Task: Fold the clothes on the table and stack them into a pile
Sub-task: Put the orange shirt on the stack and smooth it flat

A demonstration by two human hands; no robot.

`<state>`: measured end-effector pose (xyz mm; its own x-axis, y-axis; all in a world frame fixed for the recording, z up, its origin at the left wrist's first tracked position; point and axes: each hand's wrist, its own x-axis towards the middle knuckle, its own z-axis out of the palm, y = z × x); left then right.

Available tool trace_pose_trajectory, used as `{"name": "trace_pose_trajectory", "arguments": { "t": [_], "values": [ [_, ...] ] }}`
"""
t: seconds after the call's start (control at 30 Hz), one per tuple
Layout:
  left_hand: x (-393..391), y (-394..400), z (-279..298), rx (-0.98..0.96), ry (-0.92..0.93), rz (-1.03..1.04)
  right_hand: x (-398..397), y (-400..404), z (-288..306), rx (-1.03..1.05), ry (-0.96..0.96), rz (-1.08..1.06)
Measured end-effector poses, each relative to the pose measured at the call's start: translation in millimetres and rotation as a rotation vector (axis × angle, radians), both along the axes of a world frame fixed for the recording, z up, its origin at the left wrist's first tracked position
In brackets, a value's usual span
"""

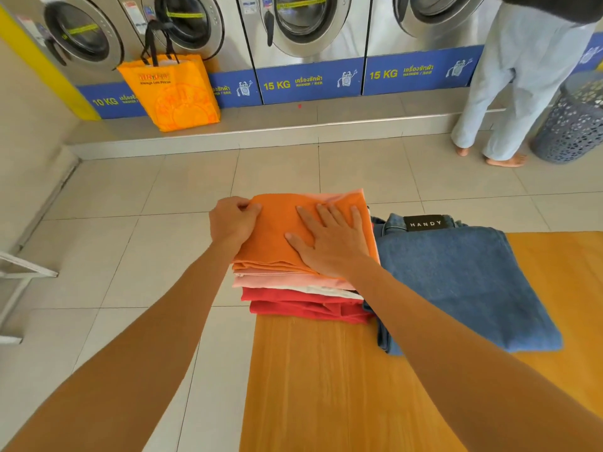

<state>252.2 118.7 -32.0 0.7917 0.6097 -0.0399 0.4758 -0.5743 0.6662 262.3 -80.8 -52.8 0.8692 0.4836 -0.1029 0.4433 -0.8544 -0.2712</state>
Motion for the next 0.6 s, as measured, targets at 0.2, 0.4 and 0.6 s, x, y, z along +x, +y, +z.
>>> {"name": "trace_pose_trajectory", "arguments": {
  "t": [0.2,0.4,0.6],
  "values": [
    [11.1,17.9,16.6,-0.090,-0.102,0.059,-0.5,-0.4,-0.9,-0.007,-0.019,-0.004],
    [8.5,9.3,20.4,0.049,0.002,0.025,-2.0,-2.2,1.5,-0.019,0.011,0.011],
    [-9.0,15.6,31.8,-0.339,0.300,-0.019,-0.8,-0.6,2.3,-0.016,0.028,0.002]
  ]
}}
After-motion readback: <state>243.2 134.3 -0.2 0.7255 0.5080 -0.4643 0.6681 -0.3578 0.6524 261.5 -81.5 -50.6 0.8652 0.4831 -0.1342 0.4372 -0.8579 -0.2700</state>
